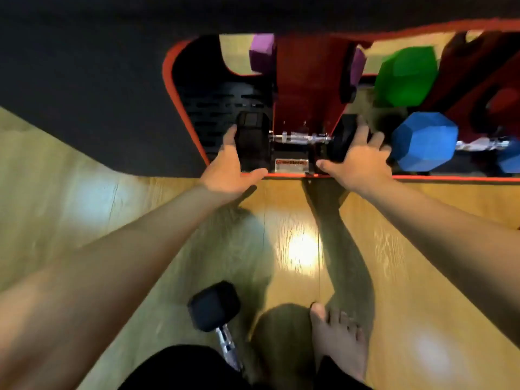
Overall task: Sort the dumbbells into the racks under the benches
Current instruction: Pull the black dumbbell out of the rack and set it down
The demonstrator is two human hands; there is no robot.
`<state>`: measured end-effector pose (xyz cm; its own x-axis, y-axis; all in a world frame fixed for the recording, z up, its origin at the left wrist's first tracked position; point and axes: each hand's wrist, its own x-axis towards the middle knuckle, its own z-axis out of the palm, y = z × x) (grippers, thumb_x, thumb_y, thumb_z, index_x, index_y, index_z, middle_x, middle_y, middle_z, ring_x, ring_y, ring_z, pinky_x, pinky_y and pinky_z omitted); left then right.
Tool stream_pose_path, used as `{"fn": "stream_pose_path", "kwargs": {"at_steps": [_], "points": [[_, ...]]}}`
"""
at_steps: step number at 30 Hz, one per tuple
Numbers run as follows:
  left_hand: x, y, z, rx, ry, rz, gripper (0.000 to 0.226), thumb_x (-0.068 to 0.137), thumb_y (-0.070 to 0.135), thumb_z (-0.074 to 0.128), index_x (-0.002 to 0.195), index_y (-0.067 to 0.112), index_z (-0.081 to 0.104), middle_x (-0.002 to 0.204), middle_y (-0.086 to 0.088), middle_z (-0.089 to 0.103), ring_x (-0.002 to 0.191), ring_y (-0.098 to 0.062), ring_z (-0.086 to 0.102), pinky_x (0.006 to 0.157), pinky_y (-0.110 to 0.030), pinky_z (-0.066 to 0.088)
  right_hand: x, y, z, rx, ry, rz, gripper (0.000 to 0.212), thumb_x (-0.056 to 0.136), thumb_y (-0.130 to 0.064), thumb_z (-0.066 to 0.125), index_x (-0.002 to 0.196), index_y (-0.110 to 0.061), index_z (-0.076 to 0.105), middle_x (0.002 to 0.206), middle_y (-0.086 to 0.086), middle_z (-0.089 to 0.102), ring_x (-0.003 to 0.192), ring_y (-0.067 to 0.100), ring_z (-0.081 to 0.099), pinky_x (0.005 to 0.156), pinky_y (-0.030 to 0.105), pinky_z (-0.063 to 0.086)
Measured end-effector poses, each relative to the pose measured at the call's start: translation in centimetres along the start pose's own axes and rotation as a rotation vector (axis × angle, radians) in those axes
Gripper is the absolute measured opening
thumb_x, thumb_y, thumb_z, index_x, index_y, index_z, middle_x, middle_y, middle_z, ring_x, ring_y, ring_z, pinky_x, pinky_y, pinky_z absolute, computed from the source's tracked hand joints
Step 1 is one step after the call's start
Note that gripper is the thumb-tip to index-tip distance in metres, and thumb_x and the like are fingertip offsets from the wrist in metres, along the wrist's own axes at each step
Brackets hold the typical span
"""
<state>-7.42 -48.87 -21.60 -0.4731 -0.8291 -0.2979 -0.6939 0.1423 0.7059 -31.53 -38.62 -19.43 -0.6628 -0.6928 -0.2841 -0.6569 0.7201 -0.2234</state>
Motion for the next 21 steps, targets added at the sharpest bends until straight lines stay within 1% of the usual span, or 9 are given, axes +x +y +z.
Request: {"fn": "stream_pose_path", "kwargs": {"at_steps": [2,4,6,9,12,14,16,18,21], "points": [[-3.9,-1.8,-0.4,0.068,-0.120,0.121,0.099,0.078,0.059,0.067,0.150,0.038,0.002,0.157,0.002,0.025,0.139,-0.014,0.034,0.111,-0.043,0.036,-2.5,-0.1,0.7,-0.055,0.140,-0.062,0.108,0.067,-0.064,0.073,0.149,-0.030,0.011,0.148,0.017,0.026,0.130,0.044,0.031,0.097,0.059,0.036],[-8.3,-4.0,-0.6,0.274,-0.247,0.295,0.090,0.078,0.073,0.055,0.148,0.039,0.009,0.152,0.006,0.033,0.132,-0.004,0.038,0.105,-0.042,0.043,-5.5,-0.2,1.7,-0.109,0.278,-0.221,0.096,0.069,-0.060,0.072,0.144,-0.023,0.024,0.144,0.018,0.033,0.123,0.044,0.038,0.095,0.058,0.037],[-12.2,-5.8,-0.6,0.503,-0.399,0.503,0.083,0.078,0.080,0.045,0.145,0.036,0.022,0.144,0.007,0.039,0.126,-0.004,0.040,0.100,-0.041,0.047,-8.7,-0.2,2.9,-0.126,0.295,-0.411,0.085,0.072,-0.057,0.069,0.140,-0.020,0.031,0.141,0.016,0.037,0.118,0.042,0.043,0.092,0.054,0.039],[-16.5,-7.6,0.1,0.707,-0.668,0.694,0.094,0.068,0.087,0.045,0.140,0.028,0.033,0.147,0.002,0.037,0.135,-0.016,0.034,0.103,-0.041,0.042,-13.7,-0.5,4.9,-0.176,0.107,-0.653,0.073,0.077,-0.057,0.063,0.135,-0.021,0.038,0.138,0.013,0.037,0.115,0.036,0.044,0.088,0.047,0.040],[-19.1,-8.9,0.9,0.936,-0.842,0.866,0.104,0.057,0.085,0.056,0.141,0.029,0.031,0.152,0.002,0.029,0.141,-0.025,0.021,0.102,-0.045,0.040,-17.4,-1.1,6.6,-0.217,-0.093,-0.785,0.067,0.078,-0.058,0.060,0.133,-0.024,0.040,0.136,0.010,0.037,0.116,0.033,0.042,0.090,0.046,0.038],[-19.2,-9.4,1.0,1.044,-0.846,0.958,0.103,0.056,0.077,0.067,0.140,0.030,0.031,0.152,0.000,0.027,0.141,-0.031,0.017,0.100,-0.050,0.042,-18.5,-1.3,7.2,-0.235,-0.182,-0.829,0.064,0.080,-0.059,0.057,0.132,-0.025,0.041,0.132,0.006,0.038,0.114,0.030,0.043,0.092,0.045,0.040],[-18.6,-9.2,0.8,1.068,-0.833,1.034,0.093,0.060,0.064,0.076,0.135,0.030,0.033,0.148,-0.002,0.031,0.137,-0.032,0.023,0.093,-0.050,0.048,-18.7,-1.1,7.3,-0.227,-0.249,-0.855,0.057,0.083,-0.058,0.055,0.128,-0.025,0.044,0.126,0.004,0.042,0.110,0.027,0.045,0.091,0.044,0.042],[-17.9,-8.9,0.7,1.062,-0.829,1.088,0.081,0.065,0.053,0.078,0.129,0.030,0.035,0.140,-0.002,0.036,0.130,-0.030,0.031,0.082,-0.048,0.052,-18.7,-0.6,7.2,-0.220,-0.315,-0.861,0.050,0.085,-0.057,0.053,0.123,-0.025,0.047,0.118,0.001,0.046,0.104,0.024,0.048,0.088,0.041,0.044],[-17.3,-8.7,0.8,1.073,-0.833,1.092,0.076,0.066,0.055,0.076,0.126,0.032,0.037,0.134,0.001,0.039,0.123,-0.027,0.036,0.072,-0.040,0.054,-19.5,0.8,7.5,-0.230,-0.456,-0.862,0.045,0.086,-0.060,0.048,0.114,-0.024,0.050,0.105,-0.002,0.047,0.094,0.020,0.052,0.080,0.038,0.047]]}}
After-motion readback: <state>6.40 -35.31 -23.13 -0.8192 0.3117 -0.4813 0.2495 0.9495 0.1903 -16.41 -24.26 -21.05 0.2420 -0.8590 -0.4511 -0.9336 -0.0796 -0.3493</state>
